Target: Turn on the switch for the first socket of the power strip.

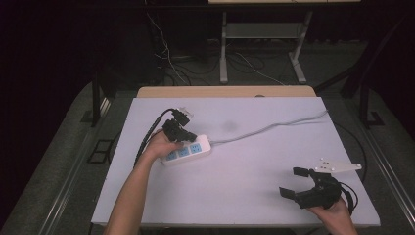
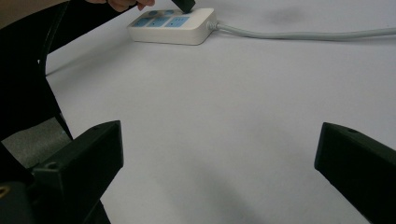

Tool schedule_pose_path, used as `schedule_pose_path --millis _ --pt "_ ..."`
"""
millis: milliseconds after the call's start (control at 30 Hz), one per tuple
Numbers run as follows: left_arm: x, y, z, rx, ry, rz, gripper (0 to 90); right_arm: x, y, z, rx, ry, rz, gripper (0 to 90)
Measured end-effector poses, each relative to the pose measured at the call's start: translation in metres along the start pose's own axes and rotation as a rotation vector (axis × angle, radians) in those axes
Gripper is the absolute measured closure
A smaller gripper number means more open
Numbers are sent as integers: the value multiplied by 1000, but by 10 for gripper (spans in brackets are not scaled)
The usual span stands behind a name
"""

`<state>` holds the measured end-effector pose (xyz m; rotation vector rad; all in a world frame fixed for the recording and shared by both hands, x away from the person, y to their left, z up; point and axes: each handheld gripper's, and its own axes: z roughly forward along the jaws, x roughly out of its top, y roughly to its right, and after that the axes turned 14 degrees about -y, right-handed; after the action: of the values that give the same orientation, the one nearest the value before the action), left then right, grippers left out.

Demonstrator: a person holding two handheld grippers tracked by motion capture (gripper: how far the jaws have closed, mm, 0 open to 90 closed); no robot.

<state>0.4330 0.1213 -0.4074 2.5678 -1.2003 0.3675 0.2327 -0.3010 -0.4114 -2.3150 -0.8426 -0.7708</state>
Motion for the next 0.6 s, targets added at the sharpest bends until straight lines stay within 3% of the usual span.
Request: schedule_pose_path --millis 267,367,467,600 --pt "-1 1 -1 7 17 5 897 0 2 -1 -8 0 1 9" --pt "-2 0 -2 35 19 6 896 0 1 0 -14 -5 -1 9" --pt "-4 -3 -9 14 71 -10 896 0 2 0 -15 -6 -2 8" --pt "-6 -6 -20 25 108 -24 895 0 3 -1 -16 -4 2 9"
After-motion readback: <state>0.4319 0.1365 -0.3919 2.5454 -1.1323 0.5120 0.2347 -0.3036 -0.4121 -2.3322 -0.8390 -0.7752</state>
